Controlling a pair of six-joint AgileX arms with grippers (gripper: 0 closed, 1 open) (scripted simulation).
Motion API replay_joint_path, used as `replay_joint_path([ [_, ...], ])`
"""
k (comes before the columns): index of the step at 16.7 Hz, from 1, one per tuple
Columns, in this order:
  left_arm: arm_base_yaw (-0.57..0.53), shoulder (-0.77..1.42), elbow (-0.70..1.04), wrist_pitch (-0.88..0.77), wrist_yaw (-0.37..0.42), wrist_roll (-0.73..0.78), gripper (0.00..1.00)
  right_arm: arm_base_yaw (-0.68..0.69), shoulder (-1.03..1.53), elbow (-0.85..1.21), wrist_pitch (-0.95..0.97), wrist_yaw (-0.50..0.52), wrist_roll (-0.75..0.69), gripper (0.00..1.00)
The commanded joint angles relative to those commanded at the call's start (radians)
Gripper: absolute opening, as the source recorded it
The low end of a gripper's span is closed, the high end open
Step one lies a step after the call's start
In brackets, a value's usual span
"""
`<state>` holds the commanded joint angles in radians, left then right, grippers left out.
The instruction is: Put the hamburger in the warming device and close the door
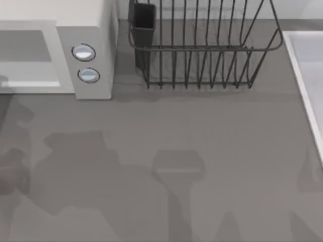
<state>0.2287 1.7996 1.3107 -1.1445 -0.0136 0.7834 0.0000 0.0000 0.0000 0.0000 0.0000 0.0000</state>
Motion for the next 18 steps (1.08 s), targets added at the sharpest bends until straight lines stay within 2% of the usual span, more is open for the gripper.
replay_joint_path([
  [3,0.057,-0.018,0.048,0.000,0.018,0.014,0.00,0.000,0.000,0.000,0.000,0.000,0.000,1.00],
  [8,0.057,-0.014,0.048,0.002,0.017,0.016,0.00,0.000,0.000,0.000,0.000,0.000,0.000,1.00],
  [11,0.046,0.013,0.050,0.064,0.018,0.006,0.00,0.000,0.000,0.000,0.000,0.000,0.000,1.00],
  [14,0.028,0.071,0.052,0.221,0.023,-0.024,0.00,0.000,0.000,0.000,0.000,0.000,0.000,1.00],
  [18,0.006,0.169,0.034,0.575,0.036,-0.111,0.00,0.000,0.000,0.000,0.000,0.000,0.000,1.00],
])
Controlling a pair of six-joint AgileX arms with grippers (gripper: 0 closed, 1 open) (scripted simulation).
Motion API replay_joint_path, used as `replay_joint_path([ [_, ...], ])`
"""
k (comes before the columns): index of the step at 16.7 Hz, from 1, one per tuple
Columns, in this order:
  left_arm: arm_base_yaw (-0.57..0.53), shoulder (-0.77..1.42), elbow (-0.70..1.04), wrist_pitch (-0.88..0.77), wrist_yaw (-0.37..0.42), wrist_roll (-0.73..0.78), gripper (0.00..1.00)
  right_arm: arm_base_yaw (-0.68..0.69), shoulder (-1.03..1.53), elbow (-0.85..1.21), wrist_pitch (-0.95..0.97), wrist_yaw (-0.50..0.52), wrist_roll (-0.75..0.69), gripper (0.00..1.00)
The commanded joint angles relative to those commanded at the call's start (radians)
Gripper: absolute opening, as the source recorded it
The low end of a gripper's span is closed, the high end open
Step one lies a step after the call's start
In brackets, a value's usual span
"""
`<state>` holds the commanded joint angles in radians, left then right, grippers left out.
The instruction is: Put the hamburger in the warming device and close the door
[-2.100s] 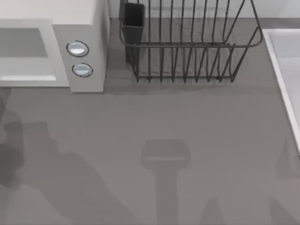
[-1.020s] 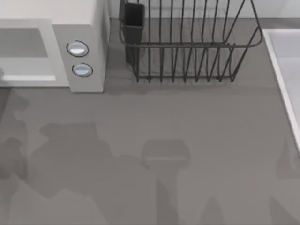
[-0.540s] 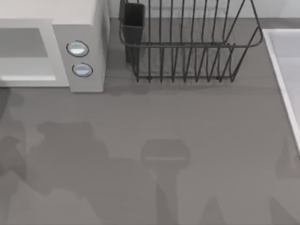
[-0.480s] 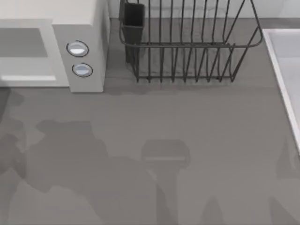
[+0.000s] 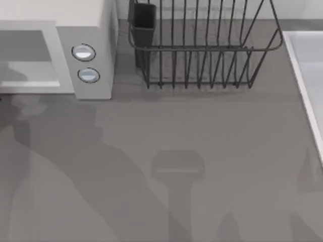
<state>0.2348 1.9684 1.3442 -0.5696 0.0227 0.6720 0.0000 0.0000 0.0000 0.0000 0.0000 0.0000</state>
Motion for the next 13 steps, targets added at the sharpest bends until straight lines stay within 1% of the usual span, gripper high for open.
replay_joint_path([
  [4,-0.022,0.091,-0.064,0.465,0.038,-0.134,0.00,0.000,0.000,0.000,0.000,0.000,0.000,1.00],
  [8,-0.045,0.150,-0.172,0.911,0.101,-0.300,0.00,0.000,0.000,0.000,0.000,0.000,0.000,1.00],
  [11,-0.056,0.174,-0.264,1.163,0.147,-0.426,0.00,0.000,0.000,0.000,0.000,0.000,0.000,1.00],
  [13,-0.058,0.182,-0.316,1.279,0.170,-0.501,0.00,0.000,0.000,0.000,0.000,0.000,0.000,1.00],
])
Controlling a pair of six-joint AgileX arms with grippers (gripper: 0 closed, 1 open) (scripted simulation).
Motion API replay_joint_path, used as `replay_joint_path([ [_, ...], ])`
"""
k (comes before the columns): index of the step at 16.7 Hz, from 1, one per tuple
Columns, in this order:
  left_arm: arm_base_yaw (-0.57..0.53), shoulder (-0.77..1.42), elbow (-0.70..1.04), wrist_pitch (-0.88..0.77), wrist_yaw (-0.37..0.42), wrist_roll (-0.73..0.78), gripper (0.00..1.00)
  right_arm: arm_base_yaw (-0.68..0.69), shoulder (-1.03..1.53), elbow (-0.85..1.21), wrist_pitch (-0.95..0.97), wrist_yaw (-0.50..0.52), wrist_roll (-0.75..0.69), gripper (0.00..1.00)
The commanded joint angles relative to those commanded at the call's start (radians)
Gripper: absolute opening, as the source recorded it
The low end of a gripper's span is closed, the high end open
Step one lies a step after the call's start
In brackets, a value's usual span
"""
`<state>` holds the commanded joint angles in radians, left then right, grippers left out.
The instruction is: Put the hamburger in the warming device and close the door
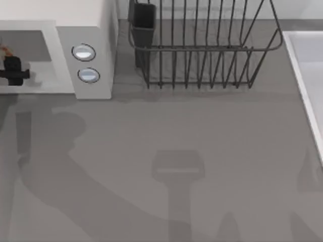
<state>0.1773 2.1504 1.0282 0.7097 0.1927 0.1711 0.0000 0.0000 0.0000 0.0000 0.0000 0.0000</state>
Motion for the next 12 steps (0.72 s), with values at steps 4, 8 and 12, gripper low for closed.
replay_joint_path([
  [4,0.007,0.002,-0.052,0.107,0.018,-0.084,0.00,0.000,0.000,0.000,0.000,0.000,0.000,1.00],
  [8,0.005,0.002,-0.051,0.105,0.017,-0.081,0.00,0.000,0.000,0.000,0.000,0.000,0.000,1.00],
  [12,0.000,0.027,0.002,0.084,0.014,-0.082,0.00,0.000,0.000,0.000,0.000,0.000,0.000,1.00],
])
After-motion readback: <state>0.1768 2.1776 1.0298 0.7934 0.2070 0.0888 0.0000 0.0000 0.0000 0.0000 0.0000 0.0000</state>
